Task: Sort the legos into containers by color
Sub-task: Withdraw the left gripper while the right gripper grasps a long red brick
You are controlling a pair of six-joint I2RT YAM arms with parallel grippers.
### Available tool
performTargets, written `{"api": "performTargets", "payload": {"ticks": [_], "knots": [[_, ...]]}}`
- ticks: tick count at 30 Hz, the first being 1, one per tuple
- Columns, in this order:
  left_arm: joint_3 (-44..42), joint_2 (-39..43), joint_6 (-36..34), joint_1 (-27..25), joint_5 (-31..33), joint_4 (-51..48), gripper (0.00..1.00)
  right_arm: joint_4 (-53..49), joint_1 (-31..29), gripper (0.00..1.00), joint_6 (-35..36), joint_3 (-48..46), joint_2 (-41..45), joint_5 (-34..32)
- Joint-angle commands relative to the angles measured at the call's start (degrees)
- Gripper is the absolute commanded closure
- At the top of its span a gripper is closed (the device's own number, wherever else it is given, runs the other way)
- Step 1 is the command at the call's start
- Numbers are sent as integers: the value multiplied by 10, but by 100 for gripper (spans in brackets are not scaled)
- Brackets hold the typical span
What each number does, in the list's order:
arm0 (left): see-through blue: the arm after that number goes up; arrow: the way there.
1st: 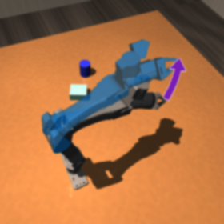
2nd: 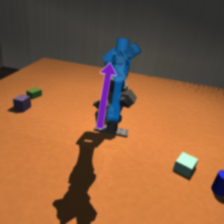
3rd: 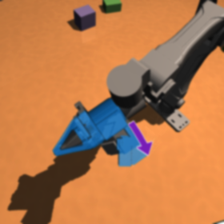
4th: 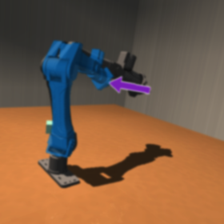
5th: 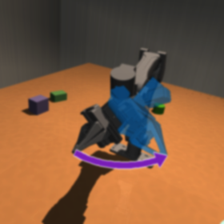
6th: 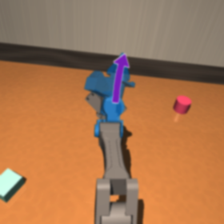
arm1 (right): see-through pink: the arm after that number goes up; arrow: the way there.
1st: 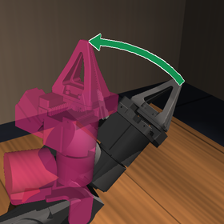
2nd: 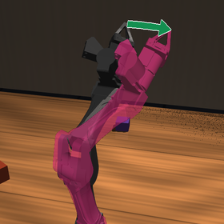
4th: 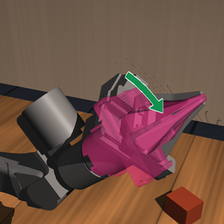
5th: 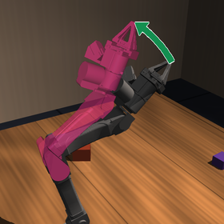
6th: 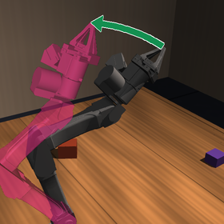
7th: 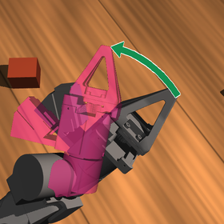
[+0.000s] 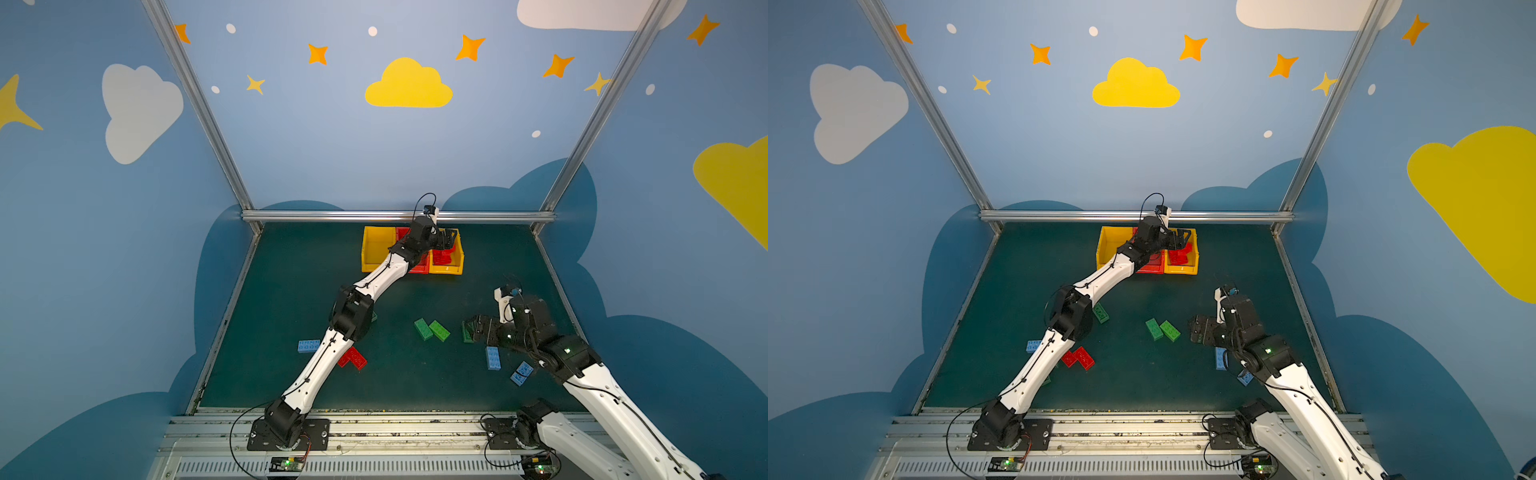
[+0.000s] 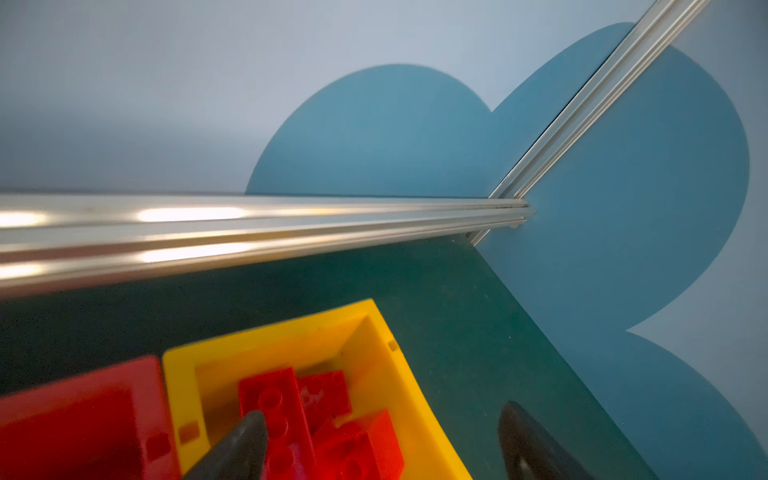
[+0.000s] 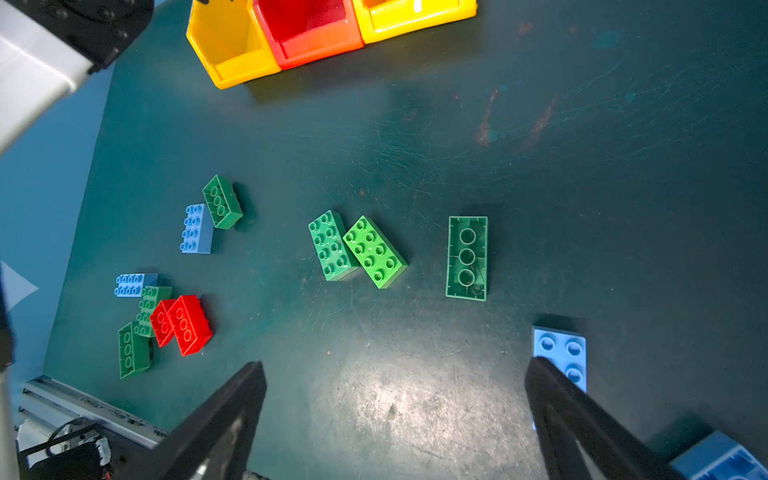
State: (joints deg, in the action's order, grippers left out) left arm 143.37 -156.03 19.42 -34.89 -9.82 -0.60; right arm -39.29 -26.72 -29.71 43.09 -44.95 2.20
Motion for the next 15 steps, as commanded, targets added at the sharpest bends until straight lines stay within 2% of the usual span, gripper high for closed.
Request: {"api": "performTargets", "payload": {"ticks": [1, 3, 6, 8, 11, 15], "knots": [[-212, 178, 11, -8, 13, 130, 1, -2, 3, 4, 10, 15, 9, 21], [-364, 279, 21, -9, 50, 200, 0, 8, 1, 4, 9, 8, 12, 41], [-534, 422, 32, -11, 103, 174, 0, 32, -3, 4, 0, -6, 6, 78], [-643, 520, 50, -12, 146, 123, 0, 51, -18, 5, -3, -15, -10, 93], [-778, 654, 85, -13, 209, 26, 0, 79, -66, 5, -2, -19, -49, 78], [-901, 808, 121, -13, 244, -125, 0, 127, -139, 8, 0, -7, -133, 69]]}}
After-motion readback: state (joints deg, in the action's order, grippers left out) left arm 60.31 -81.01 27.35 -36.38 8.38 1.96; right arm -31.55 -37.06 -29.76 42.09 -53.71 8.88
